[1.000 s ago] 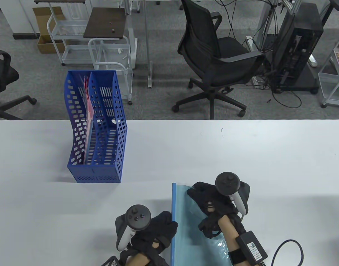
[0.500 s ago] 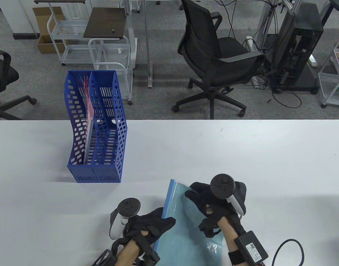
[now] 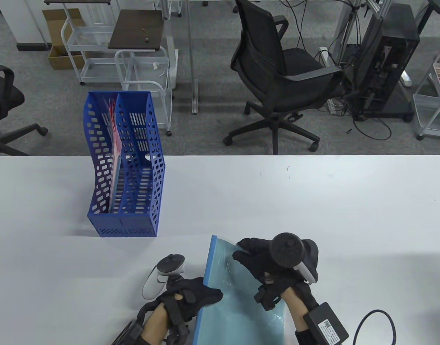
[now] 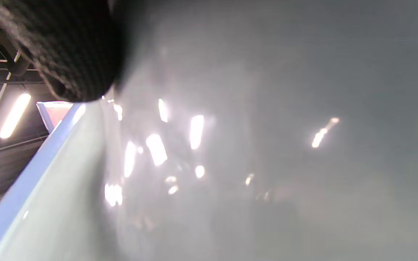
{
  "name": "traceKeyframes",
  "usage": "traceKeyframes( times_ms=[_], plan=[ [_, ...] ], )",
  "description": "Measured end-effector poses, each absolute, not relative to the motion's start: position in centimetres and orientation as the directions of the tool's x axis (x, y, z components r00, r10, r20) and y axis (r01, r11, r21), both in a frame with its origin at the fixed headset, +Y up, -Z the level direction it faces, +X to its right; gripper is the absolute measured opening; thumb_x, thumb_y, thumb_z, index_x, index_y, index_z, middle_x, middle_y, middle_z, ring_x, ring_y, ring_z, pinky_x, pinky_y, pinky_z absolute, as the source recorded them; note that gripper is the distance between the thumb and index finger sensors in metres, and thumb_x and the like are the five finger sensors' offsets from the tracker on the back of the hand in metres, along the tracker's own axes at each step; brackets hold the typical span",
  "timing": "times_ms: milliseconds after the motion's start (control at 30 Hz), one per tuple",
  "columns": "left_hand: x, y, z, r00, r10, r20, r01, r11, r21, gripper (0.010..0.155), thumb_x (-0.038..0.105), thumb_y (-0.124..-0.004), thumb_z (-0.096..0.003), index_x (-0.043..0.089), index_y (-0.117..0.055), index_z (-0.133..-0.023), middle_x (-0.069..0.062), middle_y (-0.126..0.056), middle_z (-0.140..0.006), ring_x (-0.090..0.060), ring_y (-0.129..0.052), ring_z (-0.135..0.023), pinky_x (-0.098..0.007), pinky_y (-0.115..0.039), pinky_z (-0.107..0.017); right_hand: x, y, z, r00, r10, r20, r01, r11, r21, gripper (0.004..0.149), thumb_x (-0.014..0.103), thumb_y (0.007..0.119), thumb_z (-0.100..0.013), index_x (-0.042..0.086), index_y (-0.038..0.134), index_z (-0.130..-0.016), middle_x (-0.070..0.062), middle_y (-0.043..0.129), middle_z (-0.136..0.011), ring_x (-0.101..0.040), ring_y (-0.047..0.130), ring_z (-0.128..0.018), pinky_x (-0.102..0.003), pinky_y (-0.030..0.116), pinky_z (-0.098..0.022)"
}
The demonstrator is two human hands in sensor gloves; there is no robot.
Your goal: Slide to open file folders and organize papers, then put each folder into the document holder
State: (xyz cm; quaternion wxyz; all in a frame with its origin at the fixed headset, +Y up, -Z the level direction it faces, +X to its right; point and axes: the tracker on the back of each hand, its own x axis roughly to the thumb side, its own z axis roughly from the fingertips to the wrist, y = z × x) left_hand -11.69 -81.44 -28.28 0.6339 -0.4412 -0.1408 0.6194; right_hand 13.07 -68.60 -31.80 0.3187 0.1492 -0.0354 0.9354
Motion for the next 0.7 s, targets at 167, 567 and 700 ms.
traceKeyframes(
  times_ms=[167,567,700],
  plan=[
    [-13.3,-79.0,-28.5,0.11,0.958,-0.265,-0.771,-0.086,-0.63,0.056,0.029,-0.076,-0.0512,0.031,-0.07,-0.107,-0.011,-0.09,-0.096,-0.034,-0.106,-0.075,-0.046,-0.095,-0.052,15.8,-66.3,-30.9,-0.829,0.513,0.224,-0.552,-0.815,-0.175,0.081,0.063,0.078,-0.032,0.032,0.052,-0.102,-0.004,0.056,-0.113,-0.038,0.065,-0.102,-0.063,0.055,-0.074],
    [-18.9,-69.2,-27.2,0.206,0.932,0.297,-0.978,0.205,0.036,0.055,0.026,-0.075,-0.0503,0.036,-0.072,-0.104,-0.01,-0.082,-0.103,-0.039,-0.095,-0.089,-0.052,-0.085,-0.064,20.4,-72.6,-29.4,-0.88,0.473,0.041,-0.475,-0.88,-0.027,0.091,0.065,0.075,-0.034,0.027,0.033,-0.105,-0.013,0.031,-0.116,-0.049,0.042,-0.104,-0.067,0.043,-0.073],
    [-21.1,-65.5,-26.5,0.278,0.856,0.436,-0.941,0.15,0.304,0.055,0.027,-0.075,-0.0499,0.037,-0.071,-0.104,-0.008,-0.082,-0.104,-0.037,-0.094,-0.091,-0.051,-0.084,-0.065,19.2,-73.3,-29.3,-0.905,0.421,0.057,-0.422,-0.907,-0.012,0.091,0.066,0.074,-0.034,0.027,0.031,-0.104,-0.013,0.029,-0.116,-0.049,0.04,-0.105,-0.067,0.042,-0.073]
  ],
)
